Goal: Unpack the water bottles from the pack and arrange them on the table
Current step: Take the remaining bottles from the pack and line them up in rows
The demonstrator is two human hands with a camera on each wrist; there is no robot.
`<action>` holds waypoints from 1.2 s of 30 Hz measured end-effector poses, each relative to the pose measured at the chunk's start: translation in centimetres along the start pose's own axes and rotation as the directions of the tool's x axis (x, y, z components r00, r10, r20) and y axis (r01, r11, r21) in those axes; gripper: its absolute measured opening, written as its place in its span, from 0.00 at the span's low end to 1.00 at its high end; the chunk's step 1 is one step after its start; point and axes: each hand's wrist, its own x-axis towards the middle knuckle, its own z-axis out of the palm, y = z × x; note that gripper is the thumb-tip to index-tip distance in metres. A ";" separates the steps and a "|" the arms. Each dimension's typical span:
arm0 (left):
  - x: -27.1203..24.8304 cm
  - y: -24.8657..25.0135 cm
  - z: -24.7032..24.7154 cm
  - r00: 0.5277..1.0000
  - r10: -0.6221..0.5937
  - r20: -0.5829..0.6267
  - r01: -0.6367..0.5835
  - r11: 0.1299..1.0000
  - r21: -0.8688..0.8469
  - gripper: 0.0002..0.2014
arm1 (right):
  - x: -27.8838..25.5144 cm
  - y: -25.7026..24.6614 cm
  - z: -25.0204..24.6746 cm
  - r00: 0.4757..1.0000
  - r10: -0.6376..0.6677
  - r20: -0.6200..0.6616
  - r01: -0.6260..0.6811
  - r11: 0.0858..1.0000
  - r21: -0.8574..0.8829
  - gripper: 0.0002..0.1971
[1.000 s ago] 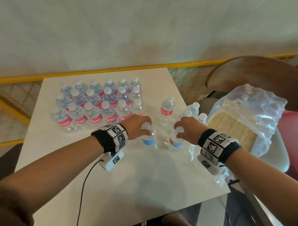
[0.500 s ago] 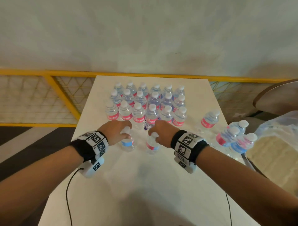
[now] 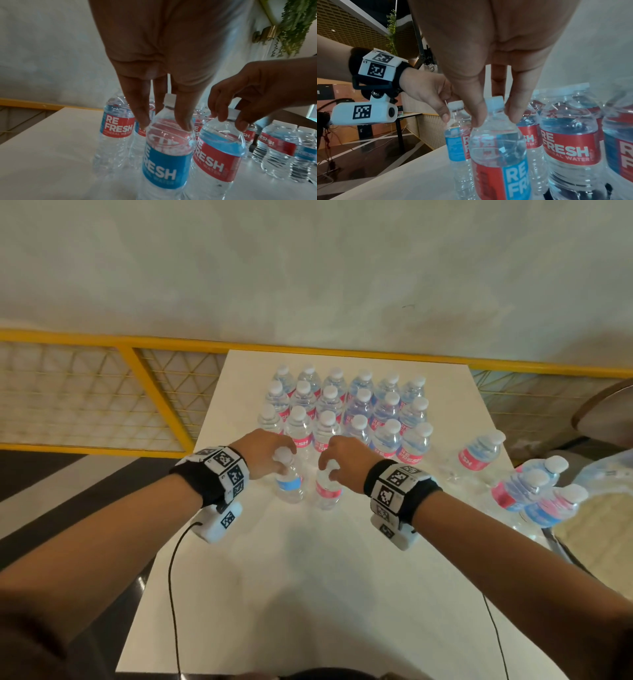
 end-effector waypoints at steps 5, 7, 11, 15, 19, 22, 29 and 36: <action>0.2 -0.2 -1.0 0.998 -0.025 -0.051 0.032 0.989 0.143 0.16 | 1.9 -1.4 -0.1 0.999 -0.044 -0.002 0.044 0.999 -0.019 0.13; 0.1 -0.4 -1.4 0.997 -0.037 -0.063 0.046 0.988 0.150 0.16 | 2.6 -1.8 0.0 0.999 -0.048 0.013 0.048 0.998 -0.045 0.15; 0.2 -1.1 -1.6 1.000 -0.023 -0.005 0.024 0.996 0.090 0.21 | 3.4 -2.1 -0.4 0.999 -0.003 0.047 0.006 0.997 -0.074 0.20; 0.4 -1.5 -1.2 0.997 -0.067 -0.032 0.067 0.998 0.004 0.30 | 3.3 -1.8 -0.7 0.996 0.064 0.069 -0.057 0.994 -0.097 0.25; 1.0 -1.3 -0.7 0.985 -0.149 -0.090 0.157 0.983 0.095 0.26 | 3.0 -1.6 -0.7 0.993 0.103 0.061 -0.097 0.991 -0.092 0.28; 1.1 -1.0 -0.9 0.988 -0.137 -0.076 0.144 0.984 0.105 0.22 | 3.0 -1.7 -0.4 0.992 0.121 0.045 -0.119 0.992 -0.046 0.28; 0.9 -0.7 -1.7 0.998 -0.060 -0.020 0.063 0.977 0.202 0.19 | 3.4 -2.4 -0.6 0.996 0.086 0.024 -0.084 0.994 -0.064 0.22; 0.7 -1.1 -2.3 0.999 -0.036 -0.001 0.035 0.978 0.207 0.19 | 4.4 -3.0 -0.6 0.998 0.061 -0.001 -0.061 0.997 -0.047 0.21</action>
